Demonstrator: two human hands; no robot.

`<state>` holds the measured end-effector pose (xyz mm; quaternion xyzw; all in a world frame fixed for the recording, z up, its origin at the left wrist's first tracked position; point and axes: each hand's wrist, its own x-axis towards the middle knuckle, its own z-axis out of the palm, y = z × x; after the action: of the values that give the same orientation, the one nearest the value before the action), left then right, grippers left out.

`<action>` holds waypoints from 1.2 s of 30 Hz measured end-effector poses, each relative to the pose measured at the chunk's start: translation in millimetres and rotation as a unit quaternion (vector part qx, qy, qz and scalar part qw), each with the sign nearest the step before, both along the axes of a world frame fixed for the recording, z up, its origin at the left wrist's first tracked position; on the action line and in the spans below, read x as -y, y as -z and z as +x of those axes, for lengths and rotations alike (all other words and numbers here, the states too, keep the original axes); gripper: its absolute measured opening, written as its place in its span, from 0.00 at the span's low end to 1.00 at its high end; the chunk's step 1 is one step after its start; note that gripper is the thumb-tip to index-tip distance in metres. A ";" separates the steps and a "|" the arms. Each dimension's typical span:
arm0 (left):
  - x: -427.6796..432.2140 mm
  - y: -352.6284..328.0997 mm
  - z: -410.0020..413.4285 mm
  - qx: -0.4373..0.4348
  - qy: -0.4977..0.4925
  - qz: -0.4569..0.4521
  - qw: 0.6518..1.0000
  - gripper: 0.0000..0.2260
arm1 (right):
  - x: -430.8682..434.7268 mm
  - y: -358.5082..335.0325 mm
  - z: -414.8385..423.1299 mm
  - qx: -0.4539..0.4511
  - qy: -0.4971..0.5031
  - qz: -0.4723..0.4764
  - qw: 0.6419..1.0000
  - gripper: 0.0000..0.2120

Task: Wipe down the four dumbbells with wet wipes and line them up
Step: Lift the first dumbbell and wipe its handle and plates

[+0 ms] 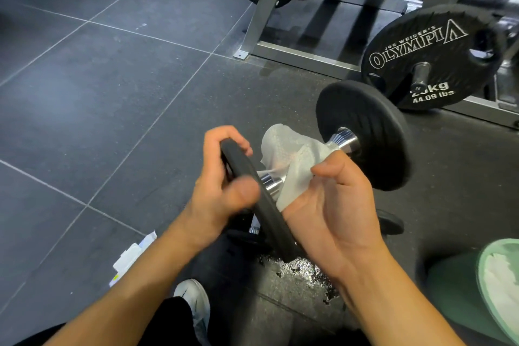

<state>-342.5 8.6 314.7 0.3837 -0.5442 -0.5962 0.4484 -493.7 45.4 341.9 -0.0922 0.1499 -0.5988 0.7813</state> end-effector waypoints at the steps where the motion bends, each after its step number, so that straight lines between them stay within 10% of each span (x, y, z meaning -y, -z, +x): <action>1: 2.8 7.2 3.7 0.012 -0.010 -0.068 0.998 0.34 | 0.2 -0.4 0.2 -0.003 0.004 0.003 1.000 0.26; 5: 11.4 -7.8 5.0 -0.090 -0.084 0.216 0.968 0.36 | -3.3 0.9 0.8 0.009 0.022 0.028 0.999 0.24; 9: 5.8 -8.1 9.4 -0.068 0.114 0.403 0.905 0.44 | -5.7 3.1 0.4 0.004 0.006 0.048 0.999 0.23; 16: 4.5 -10.0 -1.8 -0.099 0.040 0.179 0.978 0.16 | -3.4 3.0 5.2 0.017 -0.009 0.035 0.999 0.27; 20: 12.7 6.0 10.4 -0.042 -0.076 -0.046 0.995 0.23 | -3.2 -1.4 8.0 0.008 0.031 0.045 0.998 0.22; 23: 13.6 -4.8 9.0 -0.088 -0.119 0.213 0.966 0.27 | -3.9 -0.3 6.8 0.023 0.032 0.053 0.998 0.23; 27: 1.7 -5.6 6.3 -0.070 0.078 0.422 0.901 0.41 | -5.3 2.6 5.9 -0.006 0.002 0.064 0.998 0.22; 31: -1.2 -10.6 -6.8 -0.113 0.040 0.309 0.944 0.31 | -4.2 3.6 6.5 0.004 0.018 0.056 0.998 0.24; 36: 9.6 9.5 1.2 0.026 -0.068 -0.128 0.989 0.16 | -3.7 -7.0 8.9 0.005 0.015 0.042 0.999 0.23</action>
<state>-341.4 -1.0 305.3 0.3742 -0.6001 -0.4794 0.5196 -484.8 49.1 348.9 -0.0538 0.1721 -0.6040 0.7763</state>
